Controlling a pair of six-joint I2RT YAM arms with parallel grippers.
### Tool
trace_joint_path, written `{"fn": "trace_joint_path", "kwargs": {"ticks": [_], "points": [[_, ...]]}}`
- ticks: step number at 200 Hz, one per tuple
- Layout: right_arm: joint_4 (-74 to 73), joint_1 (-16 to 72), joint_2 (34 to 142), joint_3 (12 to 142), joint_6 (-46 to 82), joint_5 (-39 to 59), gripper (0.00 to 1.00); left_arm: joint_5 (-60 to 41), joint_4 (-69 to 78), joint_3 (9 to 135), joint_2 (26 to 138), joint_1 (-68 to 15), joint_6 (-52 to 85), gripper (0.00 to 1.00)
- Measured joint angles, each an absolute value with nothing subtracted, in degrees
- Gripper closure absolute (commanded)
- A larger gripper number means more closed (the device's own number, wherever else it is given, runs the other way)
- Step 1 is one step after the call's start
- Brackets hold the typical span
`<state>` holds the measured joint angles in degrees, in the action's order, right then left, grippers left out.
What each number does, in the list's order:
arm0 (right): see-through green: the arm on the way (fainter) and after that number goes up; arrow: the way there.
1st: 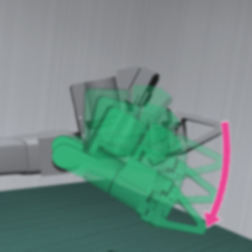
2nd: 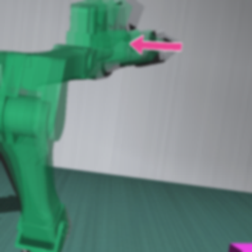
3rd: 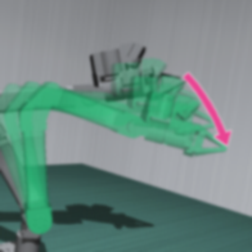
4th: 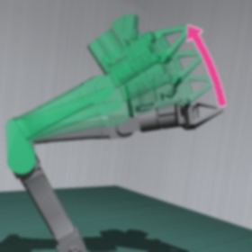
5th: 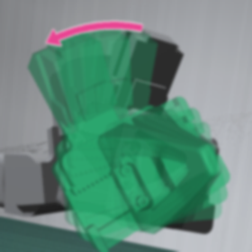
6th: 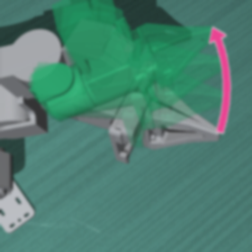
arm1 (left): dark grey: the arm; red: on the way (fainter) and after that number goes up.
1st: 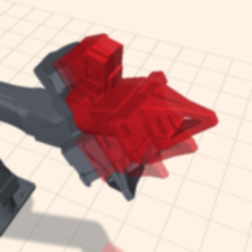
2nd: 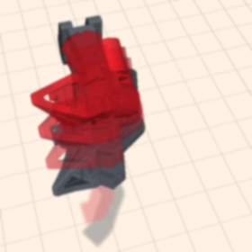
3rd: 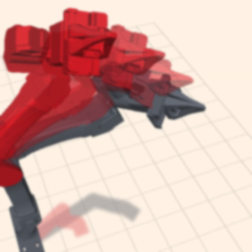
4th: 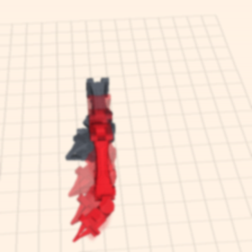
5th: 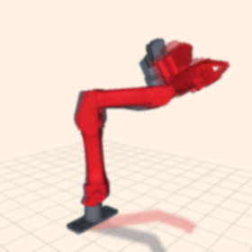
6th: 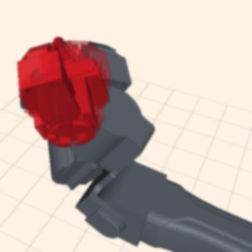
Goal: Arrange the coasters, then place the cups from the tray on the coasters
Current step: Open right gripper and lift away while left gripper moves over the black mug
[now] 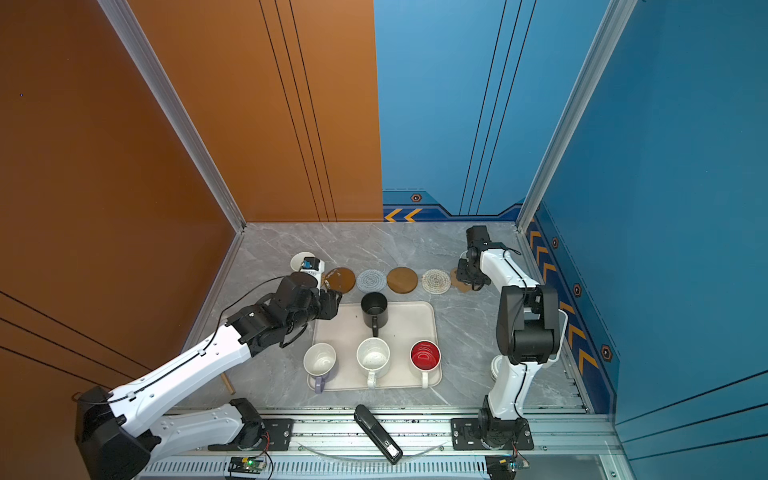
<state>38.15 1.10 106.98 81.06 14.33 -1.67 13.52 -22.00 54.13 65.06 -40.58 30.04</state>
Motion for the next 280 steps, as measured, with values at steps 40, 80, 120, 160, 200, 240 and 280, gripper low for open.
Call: {"fn": "trace_joint_path", "kwargs": {"ticks": [40,80,120,160,200,240,280], "points": [[38.09,1.1,106.98,81.06,14.35,-1.67,0.81,13.52,-22.0,54.13,65.06,-40.58,30.02,0.46],[37.95,1.1,106.98,81.06,14.35,-1.67,0.75,13.52,-22.0,54.13,65.06,-40.58,30.04,0.46],[37.91,1.1,106.98,80.88,14.37,-1.63,0.67,13.52,-22.0,54.13,65.06,-40.58,30.04,0.46],[37.89,1.1,106.19,78.94,14.41,-1.63,0.63,13.5,-22.04,54.13,64.95,-40.58,30.04,0.46],[37.91,1.15,99.48,75.16,15.49,-2.04,0.62,12.99,-22.13,54.26,64.95,-40.86,30.04,0.45],[37.95,3.07,88.36,70.96,18.26,-5.72,0.59,10.79,-24.03,57.74,67.26,-43.16,30.04,0.46],[37.28,8.32,76.71,68.2,22.92,-9.28,0.57,9.21,-29.61,64.42,73.3,-47.27,31.03,0.48]]}}
